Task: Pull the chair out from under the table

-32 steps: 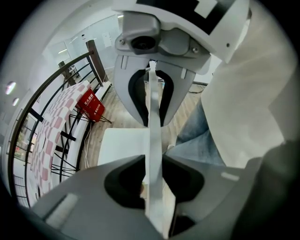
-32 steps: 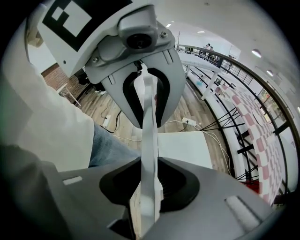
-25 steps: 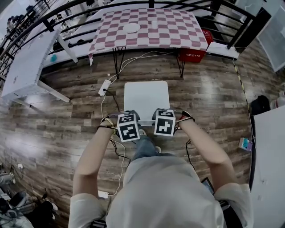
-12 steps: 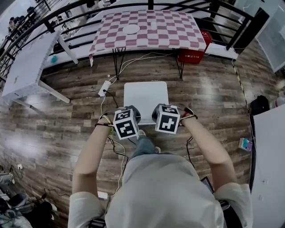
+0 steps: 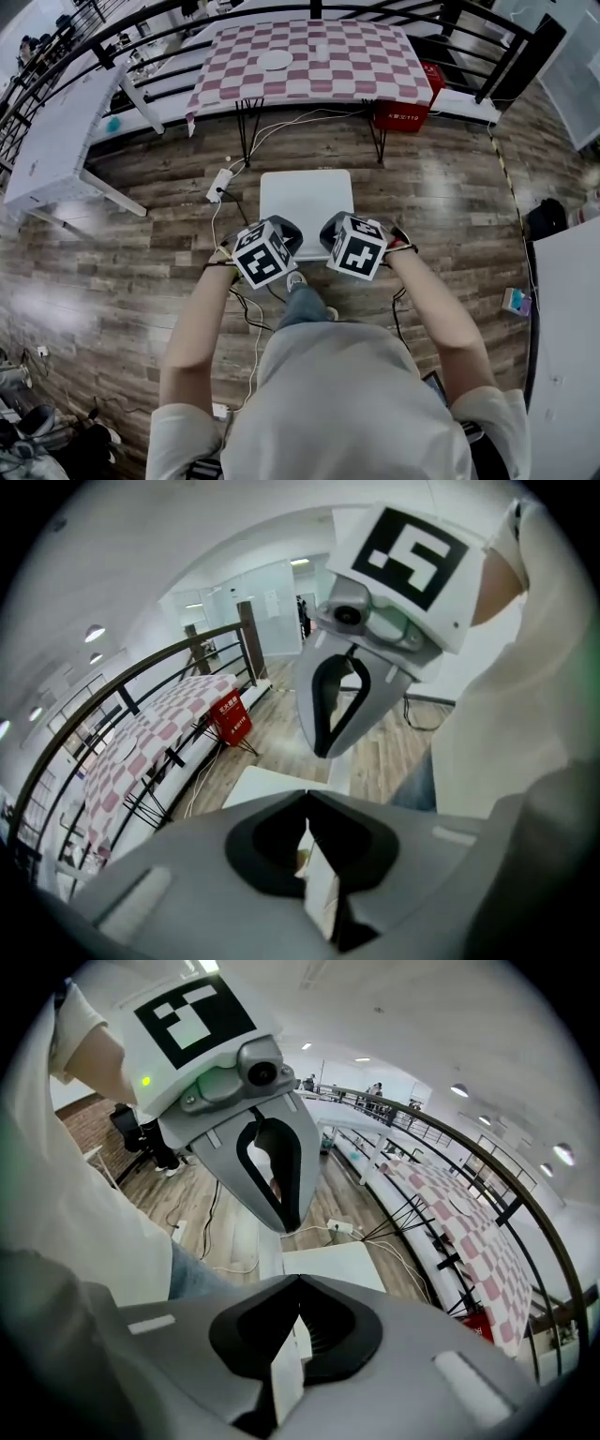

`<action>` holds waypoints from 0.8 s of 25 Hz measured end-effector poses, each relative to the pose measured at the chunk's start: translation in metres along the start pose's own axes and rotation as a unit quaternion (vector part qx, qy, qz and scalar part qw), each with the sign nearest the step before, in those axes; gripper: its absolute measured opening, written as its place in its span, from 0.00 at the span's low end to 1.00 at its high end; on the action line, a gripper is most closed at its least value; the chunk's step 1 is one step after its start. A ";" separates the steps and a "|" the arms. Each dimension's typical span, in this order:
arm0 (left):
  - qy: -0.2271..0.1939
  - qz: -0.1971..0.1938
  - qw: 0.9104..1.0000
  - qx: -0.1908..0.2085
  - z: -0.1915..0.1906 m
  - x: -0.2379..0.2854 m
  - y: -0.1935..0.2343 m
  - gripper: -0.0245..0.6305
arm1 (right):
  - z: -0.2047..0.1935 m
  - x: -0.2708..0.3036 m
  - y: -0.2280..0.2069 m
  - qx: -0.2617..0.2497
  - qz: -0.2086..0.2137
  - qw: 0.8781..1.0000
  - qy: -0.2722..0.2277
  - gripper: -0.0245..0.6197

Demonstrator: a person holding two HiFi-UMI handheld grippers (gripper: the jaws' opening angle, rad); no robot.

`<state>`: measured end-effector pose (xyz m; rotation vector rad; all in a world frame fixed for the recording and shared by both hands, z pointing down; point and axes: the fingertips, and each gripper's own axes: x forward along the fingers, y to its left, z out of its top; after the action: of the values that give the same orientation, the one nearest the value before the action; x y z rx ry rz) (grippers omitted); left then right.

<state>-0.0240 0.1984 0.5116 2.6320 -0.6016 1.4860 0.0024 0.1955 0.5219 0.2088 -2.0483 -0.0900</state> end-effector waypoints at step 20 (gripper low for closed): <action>-0.274 0.113 0.923 -0.244 0.046 -0.041 0.052 0.05 | 0.033 -0.055 -0.065 0.260 -0.158 0.924 -0.230 0.04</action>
<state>-0.0240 0.1518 0.4454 2.5921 -1.1711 0.4858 0.0053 0.1407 0.4488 0.9269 -2.4540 0.2335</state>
